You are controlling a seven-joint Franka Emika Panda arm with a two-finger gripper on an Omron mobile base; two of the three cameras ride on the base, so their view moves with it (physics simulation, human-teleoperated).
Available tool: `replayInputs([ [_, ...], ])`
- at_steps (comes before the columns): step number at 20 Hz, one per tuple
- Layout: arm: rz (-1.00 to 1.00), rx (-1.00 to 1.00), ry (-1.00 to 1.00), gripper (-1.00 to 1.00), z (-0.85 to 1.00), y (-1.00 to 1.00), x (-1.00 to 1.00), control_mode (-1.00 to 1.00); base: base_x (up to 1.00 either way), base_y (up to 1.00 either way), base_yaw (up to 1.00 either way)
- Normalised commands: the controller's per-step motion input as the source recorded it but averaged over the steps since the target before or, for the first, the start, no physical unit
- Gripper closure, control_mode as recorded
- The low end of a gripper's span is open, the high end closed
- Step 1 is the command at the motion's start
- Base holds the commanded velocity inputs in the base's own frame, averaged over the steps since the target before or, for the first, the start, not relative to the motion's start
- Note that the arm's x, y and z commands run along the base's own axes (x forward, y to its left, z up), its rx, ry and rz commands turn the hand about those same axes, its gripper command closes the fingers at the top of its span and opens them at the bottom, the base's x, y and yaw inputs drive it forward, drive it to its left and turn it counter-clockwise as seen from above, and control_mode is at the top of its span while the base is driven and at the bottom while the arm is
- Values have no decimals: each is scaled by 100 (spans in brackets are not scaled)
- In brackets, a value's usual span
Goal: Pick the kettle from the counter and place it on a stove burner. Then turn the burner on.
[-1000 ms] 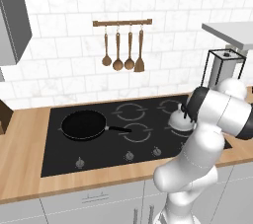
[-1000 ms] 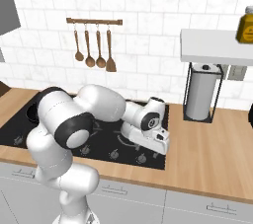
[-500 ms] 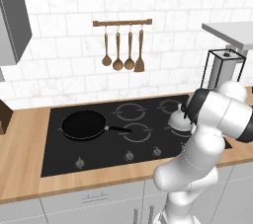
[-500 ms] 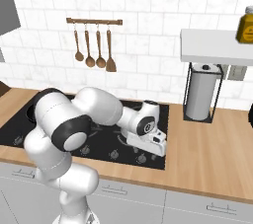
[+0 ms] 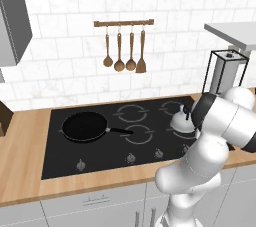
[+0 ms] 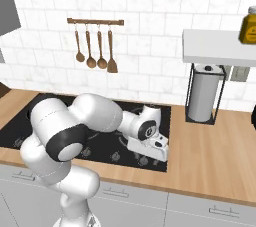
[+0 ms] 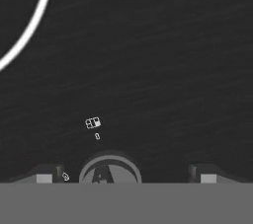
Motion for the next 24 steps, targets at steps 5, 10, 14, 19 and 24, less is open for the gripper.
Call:
replayInputs([
  [5, 1, 0, 0, -100, 0, 15, -3, -100, 0, 0, 0],
  [10, 0, 0, 0, -100, 0, 7, 1, -100, 0, 0, 0],
  [14, 0, 0, 0, 100, 0, 0, 0, -100, 0, 0, 0],
  [19, 0, 0, -6, 100, 0, 0, 15, -100, 0, 0, 0],
  [24, 8, 0, -7, 100, 0, 0, -7, -100, 0, 0, 0],
])
